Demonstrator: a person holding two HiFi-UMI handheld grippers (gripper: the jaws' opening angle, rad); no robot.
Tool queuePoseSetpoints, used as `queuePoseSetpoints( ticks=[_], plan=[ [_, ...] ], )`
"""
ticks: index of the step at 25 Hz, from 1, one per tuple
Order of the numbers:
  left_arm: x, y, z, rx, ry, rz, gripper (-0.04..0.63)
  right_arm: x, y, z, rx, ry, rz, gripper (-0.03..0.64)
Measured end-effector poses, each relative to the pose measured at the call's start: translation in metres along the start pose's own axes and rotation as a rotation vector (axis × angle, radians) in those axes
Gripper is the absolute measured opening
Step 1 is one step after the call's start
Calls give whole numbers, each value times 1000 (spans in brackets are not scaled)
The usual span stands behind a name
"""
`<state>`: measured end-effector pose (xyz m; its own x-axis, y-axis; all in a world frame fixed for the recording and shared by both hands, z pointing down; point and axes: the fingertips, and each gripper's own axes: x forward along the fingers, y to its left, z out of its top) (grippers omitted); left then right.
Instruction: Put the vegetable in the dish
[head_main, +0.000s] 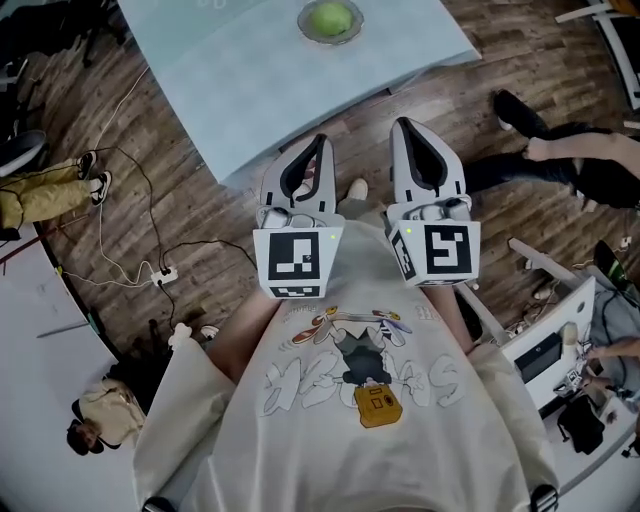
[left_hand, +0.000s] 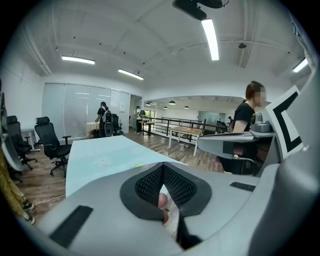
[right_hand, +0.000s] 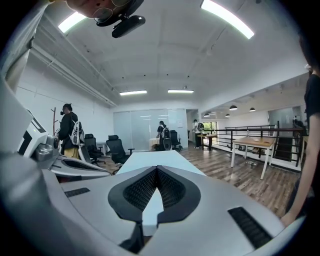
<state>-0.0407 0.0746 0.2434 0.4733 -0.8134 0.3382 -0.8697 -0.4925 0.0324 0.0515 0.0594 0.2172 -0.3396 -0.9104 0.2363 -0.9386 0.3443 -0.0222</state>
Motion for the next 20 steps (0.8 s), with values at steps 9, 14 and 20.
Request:
queuePoseSetpoints(
  ticks=[9, 14, 20],
  plan=[
    [-16, 9, -10, -2, 4, -17, 6, -4, 15, -5, 1, 14, -28, 23],
    [-30, 18, -10, -9, -1, -12, 6, -7, 31, -2, -3, 18, -25, 23],
    [8, 13, -22, -12, 12, -20, 6, 16, 3, -24, 19, 36, -26, 23]
  ],
)
